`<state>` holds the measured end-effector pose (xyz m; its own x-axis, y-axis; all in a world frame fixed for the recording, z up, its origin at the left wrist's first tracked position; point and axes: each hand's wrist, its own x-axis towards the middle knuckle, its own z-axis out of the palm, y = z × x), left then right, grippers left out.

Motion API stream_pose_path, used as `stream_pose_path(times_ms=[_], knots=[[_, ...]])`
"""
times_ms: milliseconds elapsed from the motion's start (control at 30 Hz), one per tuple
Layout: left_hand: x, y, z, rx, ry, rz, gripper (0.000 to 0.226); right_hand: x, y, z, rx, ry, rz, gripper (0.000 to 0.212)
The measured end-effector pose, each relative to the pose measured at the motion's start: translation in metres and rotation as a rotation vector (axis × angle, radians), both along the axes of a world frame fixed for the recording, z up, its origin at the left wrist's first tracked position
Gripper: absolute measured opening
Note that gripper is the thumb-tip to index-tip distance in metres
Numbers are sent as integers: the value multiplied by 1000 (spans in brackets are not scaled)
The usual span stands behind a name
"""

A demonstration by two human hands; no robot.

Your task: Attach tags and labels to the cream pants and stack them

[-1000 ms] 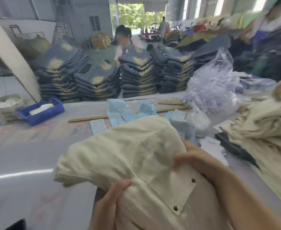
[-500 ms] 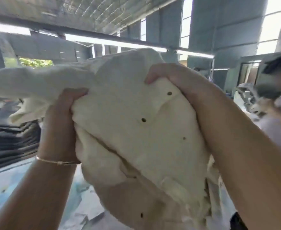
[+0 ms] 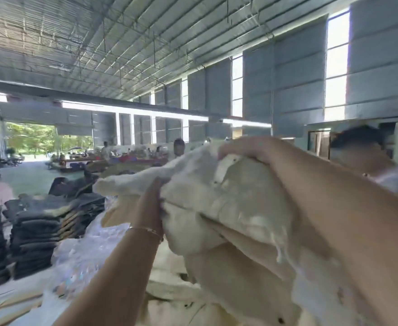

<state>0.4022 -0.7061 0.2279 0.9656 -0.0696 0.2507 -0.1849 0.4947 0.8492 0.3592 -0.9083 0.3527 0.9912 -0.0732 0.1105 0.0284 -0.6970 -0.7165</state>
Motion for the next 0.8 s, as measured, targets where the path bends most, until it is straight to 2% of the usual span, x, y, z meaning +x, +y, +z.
stream_pose_path(times_ms=[33, 100, 167, 200, 267, 333, 400, 500, 567, 633, 700, 733, 800], knots=[[6, 2, -13, 32, 71, 12, 28, 11, -2, -16, -166, 31, -56, 34], [28, 13, -64, 180, 250, 163, 17, 36, -5, -74, -492, 167, -61, 42], [38, 20, -109, 379, 416, 232, 26, 53, 1, -134, -507, 345, 4, 67], [42, 21, -122, 422, 459, 249, 29, 56, 6, -151, -538, 354, 29, 77], [50, 23, -129, 423, 456, 246, 30, 62, 9, -159, -623, 216, 35, 78], [52, 21, -118, 295, 418, 175, 29, 66, 7, -151, -610, 77, 19, 56], [50, 16, -100, 190, 309, 172, 22, 67, 2, -140, -484, -90, -46, 35], [47, 8, -78, 103, 67, 219, 13, 66, 1, -126, -406, -345, -132, 38], [49, 8, -78, 58, 26, 245, 9, 67, 0, -125, -448, -472, -211, 45], [57, 14, -96, 109, 102, 267, 13, 71, -3, -139, -610, -387, -257, 41], [66, 22, -127, 298, 253, 307, 21, 69, 0, -164, -755, -83, -176, 42], [66, 26, -140, 385, 347, 324, 27, 68, 3, -176, -760, 48, -120, 48], [65, 33, -155, 445, 476, 356, 39, 70, 11, -187, -785, 108, -68, 55]])
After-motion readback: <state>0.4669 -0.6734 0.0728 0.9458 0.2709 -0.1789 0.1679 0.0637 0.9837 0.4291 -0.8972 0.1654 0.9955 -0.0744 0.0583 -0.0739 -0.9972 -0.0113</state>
